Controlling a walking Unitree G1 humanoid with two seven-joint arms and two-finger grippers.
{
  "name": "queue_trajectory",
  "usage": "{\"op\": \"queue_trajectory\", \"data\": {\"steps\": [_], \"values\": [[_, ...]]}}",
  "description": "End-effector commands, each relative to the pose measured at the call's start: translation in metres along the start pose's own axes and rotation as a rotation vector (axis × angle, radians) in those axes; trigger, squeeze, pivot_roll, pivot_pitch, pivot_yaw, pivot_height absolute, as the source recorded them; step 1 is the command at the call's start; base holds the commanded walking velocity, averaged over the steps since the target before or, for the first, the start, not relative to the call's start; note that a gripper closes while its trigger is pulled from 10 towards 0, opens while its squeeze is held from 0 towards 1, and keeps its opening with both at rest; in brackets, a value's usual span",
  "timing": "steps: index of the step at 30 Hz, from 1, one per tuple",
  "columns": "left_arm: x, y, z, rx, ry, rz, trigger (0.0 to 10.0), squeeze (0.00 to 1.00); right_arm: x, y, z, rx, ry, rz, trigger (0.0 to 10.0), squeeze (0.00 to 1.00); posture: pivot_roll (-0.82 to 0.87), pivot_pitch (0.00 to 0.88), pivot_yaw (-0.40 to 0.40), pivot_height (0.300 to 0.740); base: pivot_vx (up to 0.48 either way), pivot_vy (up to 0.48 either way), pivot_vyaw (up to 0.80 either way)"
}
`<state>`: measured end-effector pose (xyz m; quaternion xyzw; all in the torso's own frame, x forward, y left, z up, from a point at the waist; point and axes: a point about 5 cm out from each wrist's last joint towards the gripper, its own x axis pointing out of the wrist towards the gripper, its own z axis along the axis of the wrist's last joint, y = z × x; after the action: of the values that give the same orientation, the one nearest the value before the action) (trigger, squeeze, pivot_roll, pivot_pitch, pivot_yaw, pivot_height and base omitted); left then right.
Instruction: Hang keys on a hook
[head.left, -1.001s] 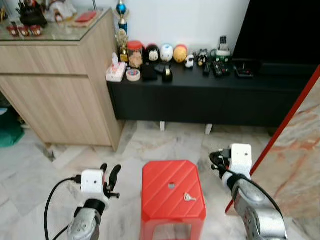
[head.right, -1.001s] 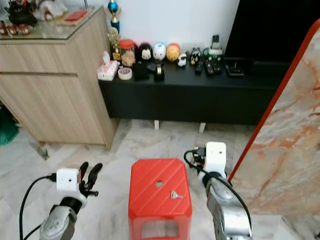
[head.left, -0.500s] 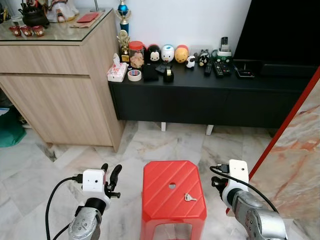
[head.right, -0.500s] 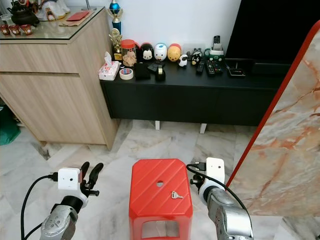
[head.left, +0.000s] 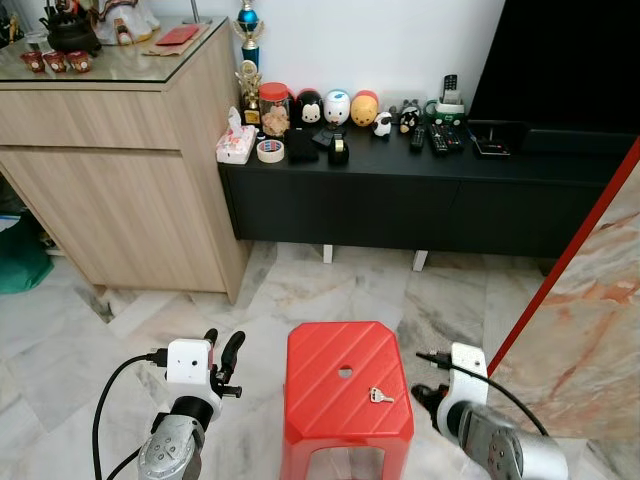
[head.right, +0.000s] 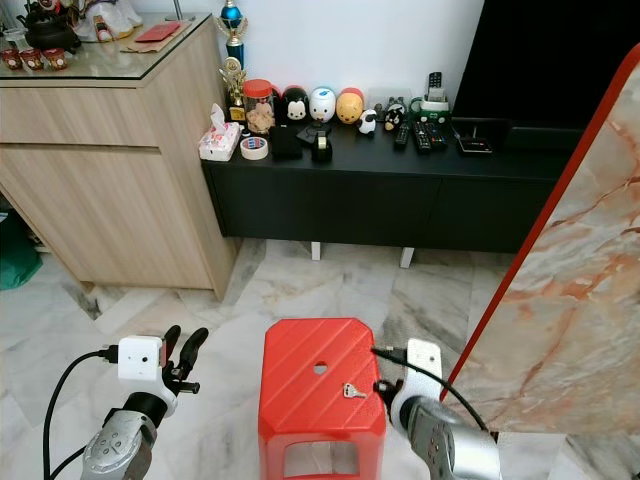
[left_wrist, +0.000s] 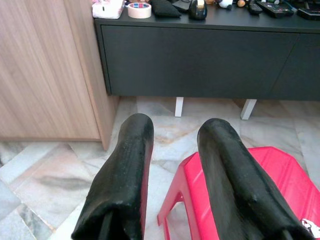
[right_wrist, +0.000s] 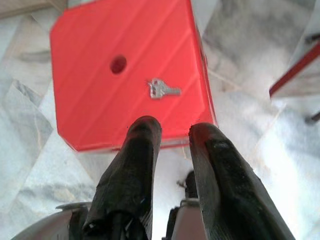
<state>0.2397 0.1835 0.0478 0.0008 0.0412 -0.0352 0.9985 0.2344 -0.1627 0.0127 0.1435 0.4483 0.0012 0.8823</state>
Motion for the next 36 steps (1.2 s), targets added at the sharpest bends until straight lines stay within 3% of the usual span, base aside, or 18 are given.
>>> {"op": "queue_trajectory", "data": {"steps": [1, 4, 5, 7, 8, 12, 14, 21, 22, 23, 27, 32, 36], "values": [[0.002, -0.003, -0.002, 0.0, 0.021, -0.017, 10.0, 0.0, -0.001, -0.002, 0.002, 0.014, 0.001, 0.0, 10.0, 0.0, -0.03, 0.0, -0.03, 0.74, 0.0, 0.0, 0.0], [0.003, -0.004, -0.002, 0.0, 0.023, -0.022, 10.0, 0.0, -0.002, -0.004, 0.008, -0.002, -0.037, -0.021, 10.0, 0.0, -0.03, 0.0, -0.03, 0.74, 0.0, 0.0, 0.0], [0.003, -0.005, -0.002, -0.001, 0.022, -0.022, 10.0, 0.0, -0.004, -0.006, 0.023, -0.031, -0.158, -0.064, 10.0, 0.0, -0.02, 0.0, -0.03, 0.74, 0.0, 0.0, 0.0], [0.004, -0.005, -0.001, -0.001, 0.02, -0.023, 10.0, 0.0, -0.009, -0.007, 0.041, -0.066, -0.299, -0.099, 10.0, 0.0, -0.02, 0.0, -0.03, 0.74, 0.0, 0.0, 0.0], [0.004, -0.005, -0.001, -0.002, 0.02, -0.023, 10.0, 0.0, -0.016, -0.003, 0.056, -0.11, -0.435, -0.099, 10.0, 0.0, -0.02, 0.0, -0.03, 0.74, 0.0, 0.0, 0.0], [0.005, -0.005, -0.003, 0.001, 0.024, -0.02, 10.0, 0.0, -0.035, 0.019, 0.075, -0.267, -0.691, -0.001, 10.0, 0.0, -0.03, 0.0, -0.028, 0.74, 0.0, 0.0, 0.0], [0.006, -0.005, -0.003, 0.002, 0.023, -0.018, 10.0, 0.0, -0.039, 0.019, 0.074, -0.294, -0.75, -0.021, 10.0, 0.0, -0.03, 0.0, -0.026, 0.74, 0.0, 0.0, 0.0], [0.006, -0.004, -0.001, 0.006, 0.01, -0.013, 10.0, 0.0, -0.037, 0.012, 0.056, -0.29, -0.804, -0.032, 10.0, 0.0, -0.03, 0.0, -0.025, 0.74, 0.0, 0.0, 0.0], [0.006, -0.003, -0.001, 0.008, 0.01, -0.012, 10.0, 0.0, -0.032, 0.007, 0.047, -0.277, -0.791, -0.036, 10.0, 0.0, -0.03, 0.0, -0.025, 0.74, 0.0, 0.0, 0.0], [0.004, -0.003, -0.002, 0.024, 0.013, -0.014, 10.0, 0.0, -0.023, -0.007, 0.033, -0.21, -0.757, -0.089, 10.0, 0.0, -0.03, 0.0, -0.023, 0.74, 0.0, 0.0, 0.0], [0.004, -0.003, -0.003, 0.023, 0.012, -0.012, 10.0, 0.0, -0.016, -0.022, 0.018, -0.14, -0.722, -0.154, 10.0, 0.0, -0.01, 0.004, -0.019, 0.74, 0.0, 0.0, 0.0], [0.004, -0.002, -0.002, 0.015, 0.004, -0.012, 10.0, 0.0, -0.017, -0.008, 0.026, -0.19, -0.781, -0.108, 10.0, 0.0, -0.03, 0.008, -0.015, 0.74, 0.0, 0.0, 0.0], [0.006, -0.004, -0.002, 0.013, 0.01, -0.012, 10.0, 0.0, -0.016, -0.004, 0.034, -0.176, -0.814, -0.098, 10.0, 0.0, -0.02, 0.007, -0.012, 0.74, 0.0, 0.0, 0.0]]}}
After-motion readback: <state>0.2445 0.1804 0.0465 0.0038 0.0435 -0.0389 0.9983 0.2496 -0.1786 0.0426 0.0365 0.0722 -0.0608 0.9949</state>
